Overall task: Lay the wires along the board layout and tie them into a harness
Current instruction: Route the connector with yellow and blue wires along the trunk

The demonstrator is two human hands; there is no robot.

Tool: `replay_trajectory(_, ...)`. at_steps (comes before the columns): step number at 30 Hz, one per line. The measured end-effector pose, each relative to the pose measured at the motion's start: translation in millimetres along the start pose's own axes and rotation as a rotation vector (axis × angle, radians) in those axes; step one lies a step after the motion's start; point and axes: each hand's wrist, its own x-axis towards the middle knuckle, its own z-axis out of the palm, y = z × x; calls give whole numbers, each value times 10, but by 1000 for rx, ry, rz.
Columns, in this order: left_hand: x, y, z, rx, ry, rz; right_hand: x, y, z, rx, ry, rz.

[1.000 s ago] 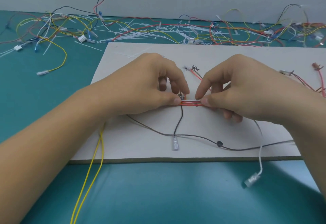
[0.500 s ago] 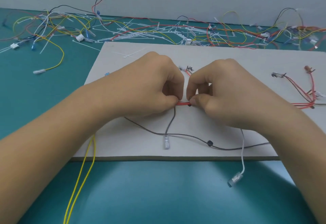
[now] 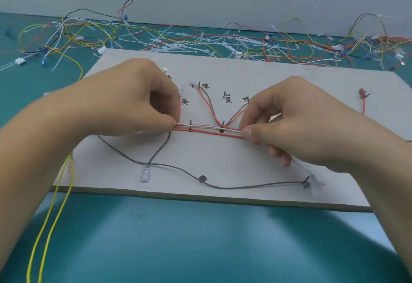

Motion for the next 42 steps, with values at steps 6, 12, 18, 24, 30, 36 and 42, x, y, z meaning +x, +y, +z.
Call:
replay_trajectory(6, 26, 7, 60, -1, 66, 6, 23, 76, -132, -158, 23, 119)
replay_trajectory(12, 29, 84, 92, -29, 93, 12, 6, 61, -182, -194, 19, 130)
replay_trajectory(18, 47, 240, 162, -46, 65, 80, -52, 81, -353, -251, -15, 157)
replay_trajectory(24, 181, 461, 267, 78, 41, 156, -40, 159, -443, -239, -7, 184)
replay_trajectory(30, 294, 480, 285, 77, 30, 130, 5, 242, -481, -220, 0, 237)
replay_trajectory(36, 407, 463, 265, -22, -55, 64, 31, 276, -504, -253, -31, 227)
replay_trajectory(42, 412, 461, 317, 10, -20, 58, 37, 293, -497, -499, -41, 33)
